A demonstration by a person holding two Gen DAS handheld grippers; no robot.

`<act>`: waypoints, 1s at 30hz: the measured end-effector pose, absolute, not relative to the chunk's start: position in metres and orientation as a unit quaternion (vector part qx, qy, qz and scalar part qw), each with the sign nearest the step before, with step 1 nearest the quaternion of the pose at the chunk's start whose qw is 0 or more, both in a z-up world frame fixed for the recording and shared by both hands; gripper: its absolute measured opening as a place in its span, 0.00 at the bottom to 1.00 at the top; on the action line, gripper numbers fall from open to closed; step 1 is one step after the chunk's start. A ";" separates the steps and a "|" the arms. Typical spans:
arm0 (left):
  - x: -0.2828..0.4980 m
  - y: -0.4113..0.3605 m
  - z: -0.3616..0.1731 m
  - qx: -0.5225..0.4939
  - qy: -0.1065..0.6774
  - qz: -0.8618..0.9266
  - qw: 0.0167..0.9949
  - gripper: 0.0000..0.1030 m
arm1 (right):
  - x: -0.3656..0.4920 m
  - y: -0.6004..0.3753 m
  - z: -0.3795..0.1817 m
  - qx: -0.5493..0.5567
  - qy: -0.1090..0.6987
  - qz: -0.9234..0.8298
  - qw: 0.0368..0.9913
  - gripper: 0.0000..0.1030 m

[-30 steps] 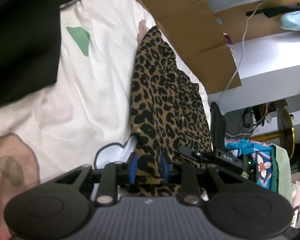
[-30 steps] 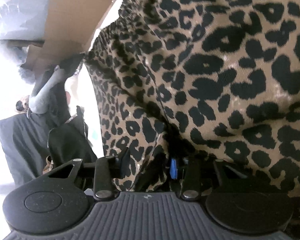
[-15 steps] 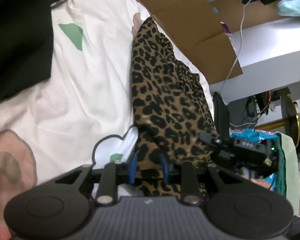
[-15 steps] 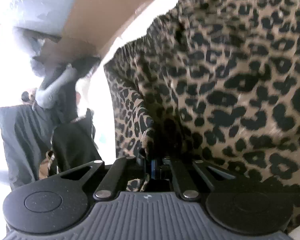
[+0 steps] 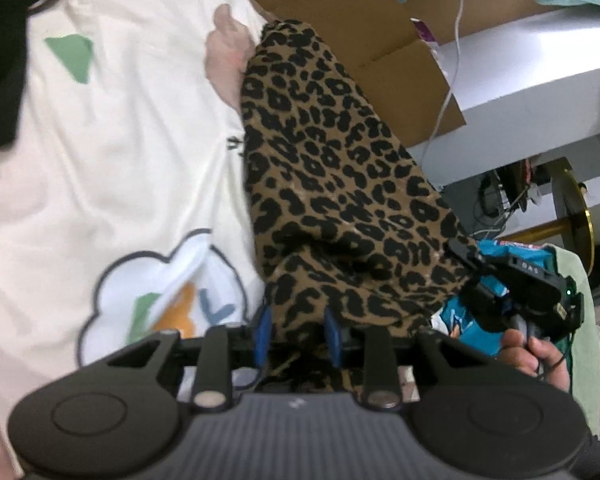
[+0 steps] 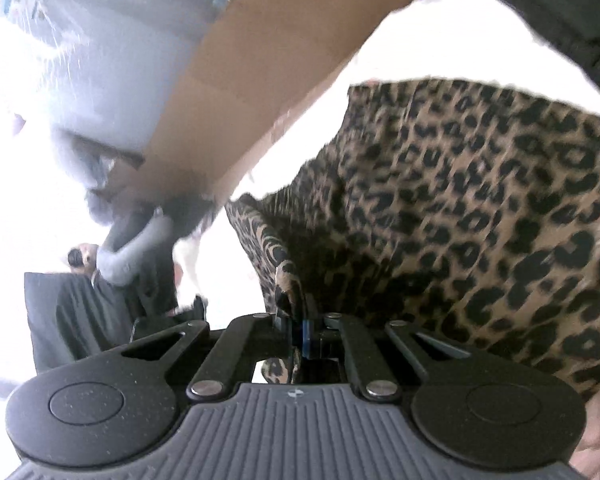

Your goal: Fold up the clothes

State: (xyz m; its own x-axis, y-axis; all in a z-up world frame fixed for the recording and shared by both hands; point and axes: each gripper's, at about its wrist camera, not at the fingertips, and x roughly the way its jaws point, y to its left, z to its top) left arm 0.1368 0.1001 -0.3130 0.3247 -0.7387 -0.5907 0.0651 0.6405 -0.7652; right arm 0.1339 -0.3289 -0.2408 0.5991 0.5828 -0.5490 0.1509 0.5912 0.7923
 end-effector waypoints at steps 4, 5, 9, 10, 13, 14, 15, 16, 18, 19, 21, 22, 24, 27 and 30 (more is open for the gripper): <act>0.139 0.087 -0.309 -0.317 0.515 -0.280 0.745 0.29 | 0.128 -0.357 -0.229 0.434 0.402 0.121 0.797 0.02; 0.139 0.084 -0.309 -0.315 0.516 -0.282 0.745 0.29 | 0.126 -0.363 -0.227 0.433 0.399 0.115 0.800 0.02; 0.140 0.075 -0.311 -0.308 0.523 -0.284 0.742 0.29 | 0.117 -0.392 -0.222 0.432 0.386 0.094 0.810 0.02; 0.140 0.072 -0.313 -0.307 0.526 -0.283 0.741 0.29 | 0.115 -0.399 -0.222 0.432 0.383 0.088 0.811 0.02; 0.139 0.064 -0.315 -0.301 0.532 -0.284 0.739 0.29 | 0.108 -0.422 -0.223 0.435 0.377 0.067 0.815 0.02; 0.138 0.061 -0.316 -0.298 0.534 -0.285 0.738 0.29 | 0.106 -0.429 -0.225 0.436 0.375 0.060 0.816 0.02; 0.137 0.060 -0.317 -0.296 0.537 -0.285 0.737 0.29 | 0.104 -0.436 -0.227 0.438 0.374 0.052 0.816 0.02; 0.137 0.058 -0.318 -0.293 0.539 -0.286 0.736 0.29 | 0.102 -0.442 -0.230 0.438 0.374 0.044 0.816 0.02; 0.138 0.052 -0.319 -0.288 0.544 -0.286 0.734 0.29 | 0.100 -0.455 -0.237 0.440 0.375 0.028 0.816 0.02; 0.138 0.049 -0.320 -0.284 0.547 -0.286 0.734 0.29 | 0.098 -0.461 -0.240 0.441 0.376 0.021 0.815 0.02; 0.138 0.046 -0.321 -0.277 0.551 -0.287 0.733 0.29 | 0.096 -0.472 -0.248 0.440 0.378 0.007 0.815 0.02; 0.138 0.044 -0.321 -0.273 0.553 -0.288 0.732 0.29 | 0.094 -0.476 -0.253 0.441 0.379 0.003 0.814 0.02; 0.137 0.041 -0.321 -0.266 0.557 -0.290 0.732 0.29 | 0.092 -0.483 -0.262 0.443 0.383 -0.005 0.811 0.02; 0.139 0.043 -0.324 -0.257 0.563 -0.294 0.728 0.30 | 0.088 -0.488 -0.280 0.449 0.397 -0.013 0.800 0.02; 0.142 0.036 -0.328 -0.253 0.572 -0.295 0.722 0.35 | 0.086 -0.488 -0.301 0.458 0.414 -0.016 0.787 0.02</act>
State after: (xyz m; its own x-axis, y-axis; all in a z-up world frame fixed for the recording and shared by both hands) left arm 0.1421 0.0364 -0.3284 0.1710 -0.7160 -0.6769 0.1371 0.6976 -0.7032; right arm 0.0863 -0.4885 -0.3005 0.6562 0.3545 -0.6661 0.4037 0.5808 0.7068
